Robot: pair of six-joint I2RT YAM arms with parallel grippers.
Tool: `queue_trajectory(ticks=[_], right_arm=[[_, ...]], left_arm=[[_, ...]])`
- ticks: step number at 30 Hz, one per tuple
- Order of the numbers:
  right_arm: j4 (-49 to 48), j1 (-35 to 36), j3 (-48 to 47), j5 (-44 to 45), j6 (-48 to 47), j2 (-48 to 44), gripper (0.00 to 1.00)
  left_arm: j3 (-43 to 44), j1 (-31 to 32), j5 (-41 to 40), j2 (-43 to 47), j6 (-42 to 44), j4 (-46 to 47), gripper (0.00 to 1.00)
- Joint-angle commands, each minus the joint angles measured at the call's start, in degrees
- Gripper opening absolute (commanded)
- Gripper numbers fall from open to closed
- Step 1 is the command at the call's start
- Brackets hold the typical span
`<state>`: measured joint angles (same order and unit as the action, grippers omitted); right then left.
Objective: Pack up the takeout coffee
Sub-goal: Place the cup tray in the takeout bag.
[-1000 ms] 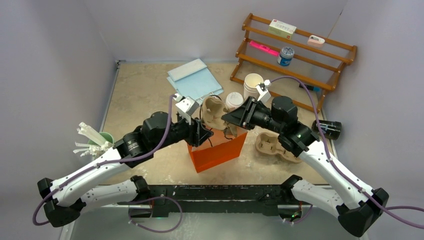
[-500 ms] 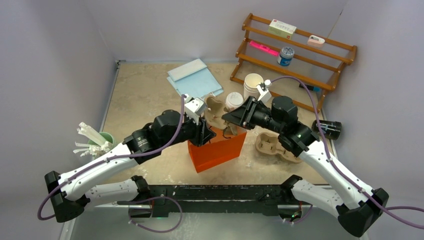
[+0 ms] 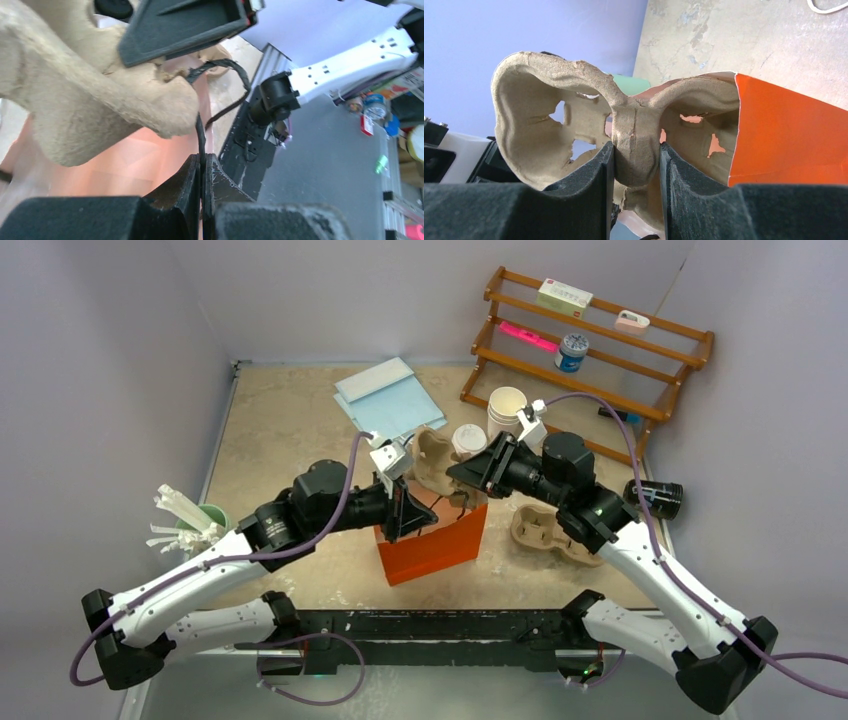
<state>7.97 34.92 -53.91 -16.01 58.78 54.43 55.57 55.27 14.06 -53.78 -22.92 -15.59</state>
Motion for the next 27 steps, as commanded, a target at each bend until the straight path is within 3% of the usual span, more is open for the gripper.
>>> queue_trajectory(ticks=[1, 9, 14, 19, 22, 27], right_arm=[[1.6, 0.0, -2.0, 1.1, -1.8, 0.5, 0.27], [5.0, 0.0, -3.8, -0.4, -6.9, 2.5, 0.27], [3.9, 0.0, -3.0, -1.9, -6.4, 2.3, 0.28], [6.8, 0.0, -5.5, -1.3, -10.7, 3.6, 0.28], [10.4, 0.0, -8.2, -0.6, -15.7, 5.2, 0.29], [14.5, 0.1, -10.3, -1.6, -19.6, 6.8, 0.28]], left_arm=[[-0.8, 0.3, 9.7, 1.6, 1.3, 5.9, 0.00], [-1.5, 0.3, 13.7, 3.8, 2.3, 7.1, 0.00], [-2.8, 0.3, 16.4, 4.5, 2.5, 8.4, 0.05], [-2.6, 0.3, 12.9, 5.8, 2.7, 6.9, 0.25], [-0.9, 0.3, 5.3, 7.7, 1.5, 2.5, 0.38], [1.5, 0.3, 1.3, 11.3, -0.7, -0.9, 0.42]])
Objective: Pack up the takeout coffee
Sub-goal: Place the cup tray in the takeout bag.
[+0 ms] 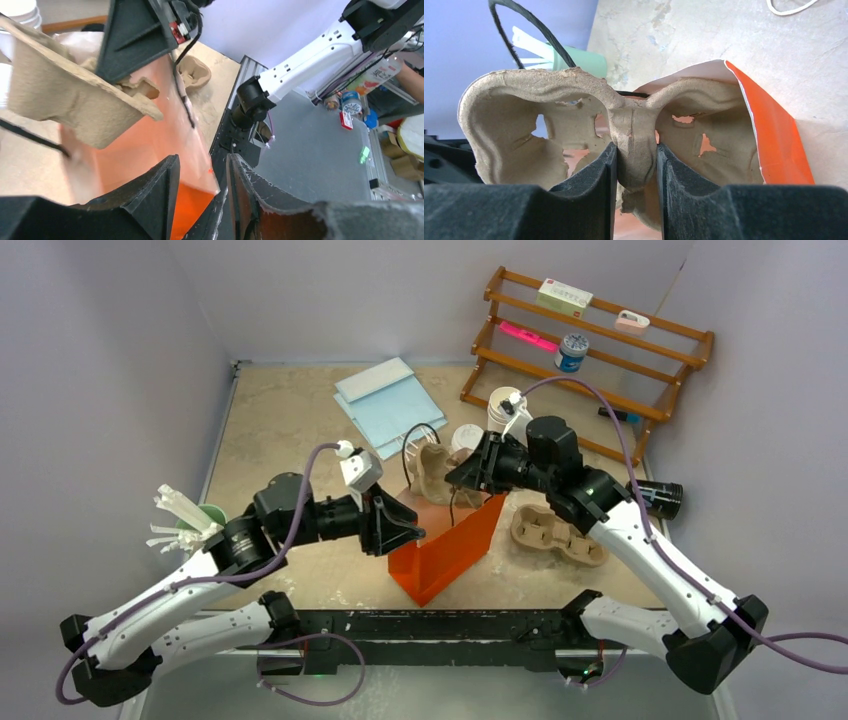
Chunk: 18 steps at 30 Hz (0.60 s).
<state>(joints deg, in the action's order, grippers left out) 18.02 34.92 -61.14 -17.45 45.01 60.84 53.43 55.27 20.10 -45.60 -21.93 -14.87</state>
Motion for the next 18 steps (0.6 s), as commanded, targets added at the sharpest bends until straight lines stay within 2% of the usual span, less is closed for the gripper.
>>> queue_trajectory(ticks=[1, 3, 9, 13, 18], right_arm=[[4.8, 0.1, -3.2, 0.2, -6.2, 0.2, 0.28], [5.6, 0.1, -3.7, 1.1, -6.9, 0.0, 0.29], [8.3, 1.1, -5.8, 2.7, -9.7, 0.2, 0.29], [9.8, 3.3, -7.6, 4.5, -11.5, 0.9, 0.29], [12.5, 5.9, -10.1, 7.5, -14.3, 2.3, 0.30]], left_arm=[[3.8, 0.3, -4.9, 3.8, -2.2, -2.0, 0.42], [4.5, 0.3, -6.3, 4.7, -2.8, -3.9, 0.43], [8.0, 0.3, -18.0, 3.9, -7.4, -15.5, 0.46], [8.1, 0.3, -19.7, 0.9, -11.8, -20.2, 0.48], [6.2, 0.3, -19.9, -0.1, -13.0, -19.2, 0.51]])
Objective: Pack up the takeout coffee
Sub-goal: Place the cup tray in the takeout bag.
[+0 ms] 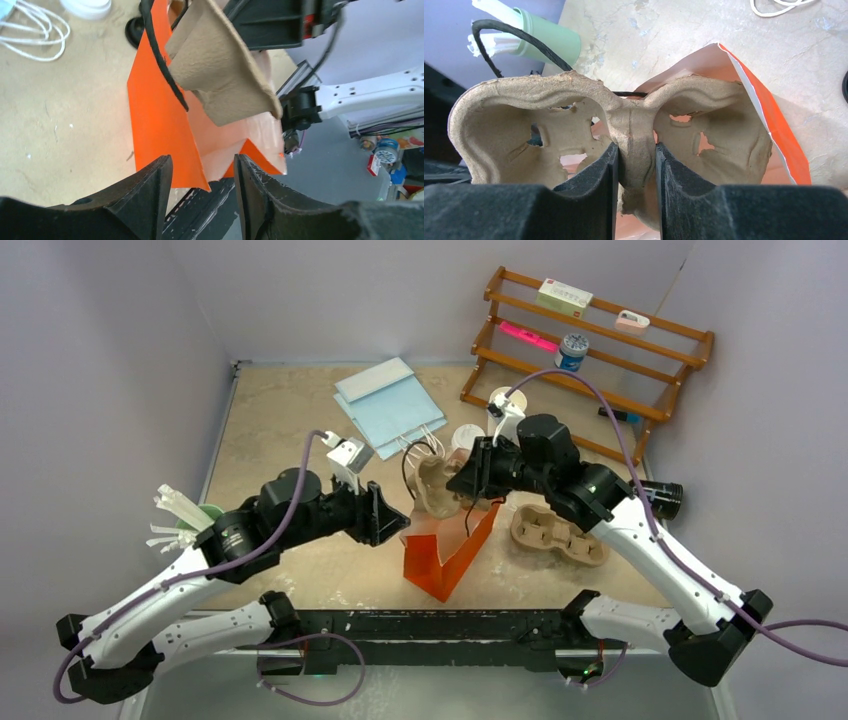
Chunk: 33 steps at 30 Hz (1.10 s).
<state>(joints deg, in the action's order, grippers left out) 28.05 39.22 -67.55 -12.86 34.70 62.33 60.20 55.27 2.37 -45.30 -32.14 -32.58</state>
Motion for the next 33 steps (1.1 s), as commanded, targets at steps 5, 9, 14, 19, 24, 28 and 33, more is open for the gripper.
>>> queue_trajectory(ticks=[5, 9, 14, 19, 24, 28, 33], right_arm=[[4.3, 1.6, -4.3, 4.0, -6.5, 0.5, 0.30], [5.1, 1.7, -4.0, 5.4, -8.6, 0.0, 0.31], [5.4, 1.7, -3.4, 6.9, -9.5, -0.7, 0.31], [6.4, 1.7, -4.3, 7.0, -10.2, -1.2, 0.31], [9.2, 1.7, -6.9, 9.9, -13.1, -1.1, 0.31], [11.3, 1.6, -7.9, 8.7, -15.5, 0.4, 0.31], [12.4, 2.2, -7.8, 9.8, -16.4, 2.0, 0.32]], left_arm=[[0.1, 0.3, -1.8, -4.1, -1.1, 0.4, 0.52], [0.5, 0.3, -0.9, -7.1, -0.4, 2.8, 0.51], [1.5, 0.3, -2.2, -10.0, 0.0, 3.0, 0.38], [2.5, 0.3, -4.2, -11.7, 0.7, 1.3, 0.19], [4.6, 0.2, -7.8, -11.6, 2.0, -2.3, 0.00], [7.2, 0.2, -9.4, -12.4, 4.0, -4.2, 0.00], [9.0, 0.1, -7.2, -14.3, 5.9, -4.5, 0.00]])
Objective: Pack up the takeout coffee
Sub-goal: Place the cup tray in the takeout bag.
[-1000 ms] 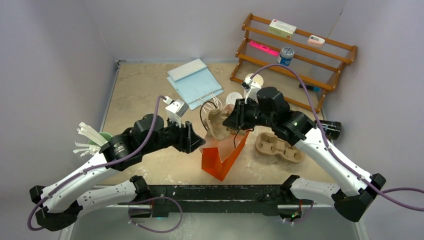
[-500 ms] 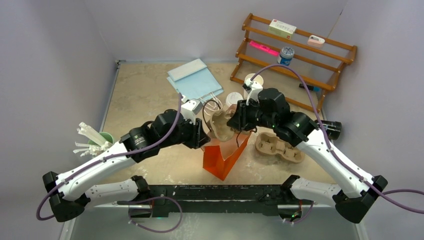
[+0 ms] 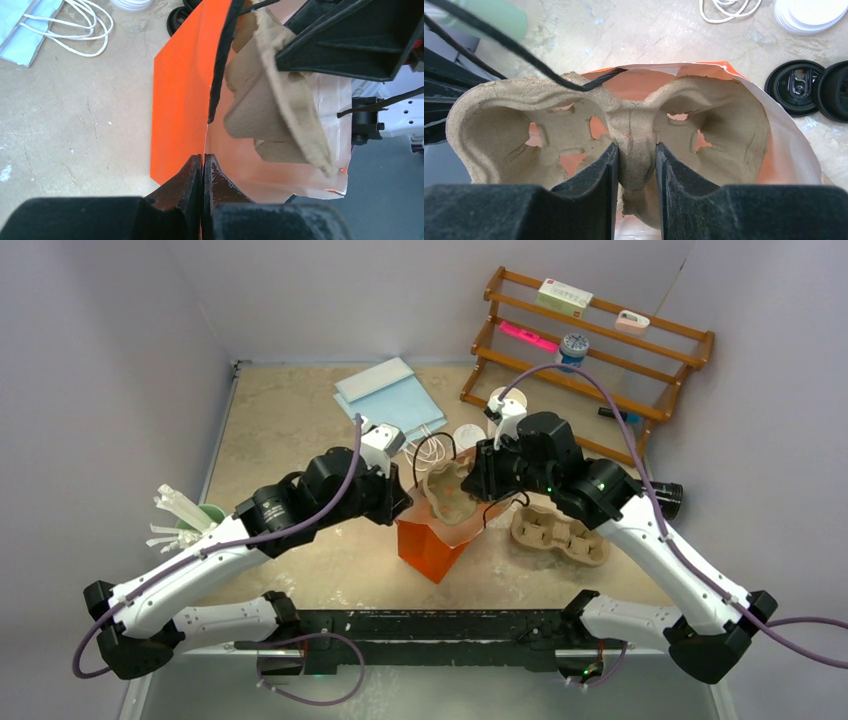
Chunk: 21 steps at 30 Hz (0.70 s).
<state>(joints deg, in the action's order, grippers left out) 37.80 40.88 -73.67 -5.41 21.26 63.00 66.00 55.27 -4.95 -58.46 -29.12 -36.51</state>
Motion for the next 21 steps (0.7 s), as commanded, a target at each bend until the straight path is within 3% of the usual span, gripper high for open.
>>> queue_trajectory(ticks=[1, 5, 10, 21], right_arm=[[2.7, 0.8, -1.9, 3.1, -3.0, 1.5, 0.33], [3.3, 1.9, -2.2, 5.2, -3.8, 2.6, 0.34], [3.2, 4.0, -2.0, 8.4, -4.5, 4.1, 0.34], [3.3, 9.3, -4.0, 20.1, -4.9, 8.8, 0.35]], left_arm=[[3.4, -0.1, 1.0, -1.5, 3.1, -0.5, 0.00], [3.2, -2.6, 5.4, -1.9, 3.5, 0.6, 0.00], [0.9, -12.3, 16.8, -2.1, 4.9, 2.9, 0.00], [2.6, -14.6, 25.0, -7.7, 7.6, 5.3, 0.00]])
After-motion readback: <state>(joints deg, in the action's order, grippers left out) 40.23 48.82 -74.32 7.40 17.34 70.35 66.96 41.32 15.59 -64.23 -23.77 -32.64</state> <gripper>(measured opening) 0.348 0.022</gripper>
